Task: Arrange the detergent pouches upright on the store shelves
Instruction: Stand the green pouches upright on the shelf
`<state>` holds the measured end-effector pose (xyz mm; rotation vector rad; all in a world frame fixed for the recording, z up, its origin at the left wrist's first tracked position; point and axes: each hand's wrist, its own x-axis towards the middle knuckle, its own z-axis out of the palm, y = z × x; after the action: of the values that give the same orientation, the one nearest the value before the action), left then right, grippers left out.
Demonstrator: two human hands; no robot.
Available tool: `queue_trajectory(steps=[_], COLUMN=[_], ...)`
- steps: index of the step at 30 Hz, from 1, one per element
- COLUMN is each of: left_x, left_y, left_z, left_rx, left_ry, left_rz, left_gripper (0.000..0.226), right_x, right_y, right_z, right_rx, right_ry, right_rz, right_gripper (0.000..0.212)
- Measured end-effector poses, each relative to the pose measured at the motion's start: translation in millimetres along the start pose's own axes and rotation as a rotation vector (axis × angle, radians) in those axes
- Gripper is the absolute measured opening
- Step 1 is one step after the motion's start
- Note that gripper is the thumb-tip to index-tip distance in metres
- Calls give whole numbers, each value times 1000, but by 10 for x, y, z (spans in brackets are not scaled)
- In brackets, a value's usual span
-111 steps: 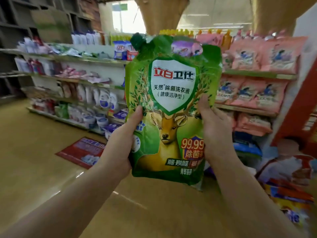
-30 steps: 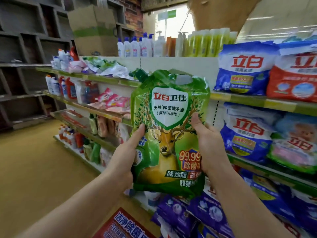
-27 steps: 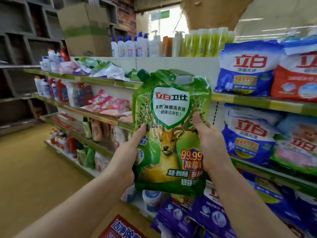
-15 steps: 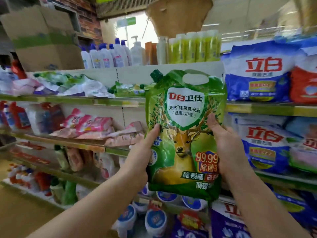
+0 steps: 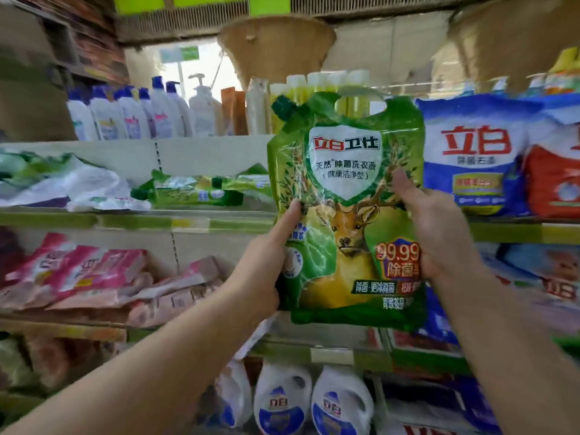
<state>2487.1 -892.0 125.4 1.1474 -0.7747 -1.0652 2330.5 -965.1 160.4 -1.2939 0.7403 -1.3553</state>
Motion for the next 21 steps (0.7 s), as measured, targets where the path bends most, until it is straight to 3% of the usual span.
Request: queue_trajectory(steps=[2,14,18,21], left_x=[256,1792,2178,2450], left_y=[154,952,1178,1294], left_z=[65,240,296,335], left_rx=[-14,51,22,-47], left_ry=[-20,-120,-150,-122], left_rz=[9,78,114,115], left_gripper=[41,41,46,38], right_x=[261,1698,2140,2506], right_y=[-64,-308,-350,-321], right_z=[47,351,453,529], right_rx=[-5,12,-205,-323], right_ry=[11,-80,-20,121], right_rz=[-17,-218,-354,-367], right_gripper=[42,26,28,46])
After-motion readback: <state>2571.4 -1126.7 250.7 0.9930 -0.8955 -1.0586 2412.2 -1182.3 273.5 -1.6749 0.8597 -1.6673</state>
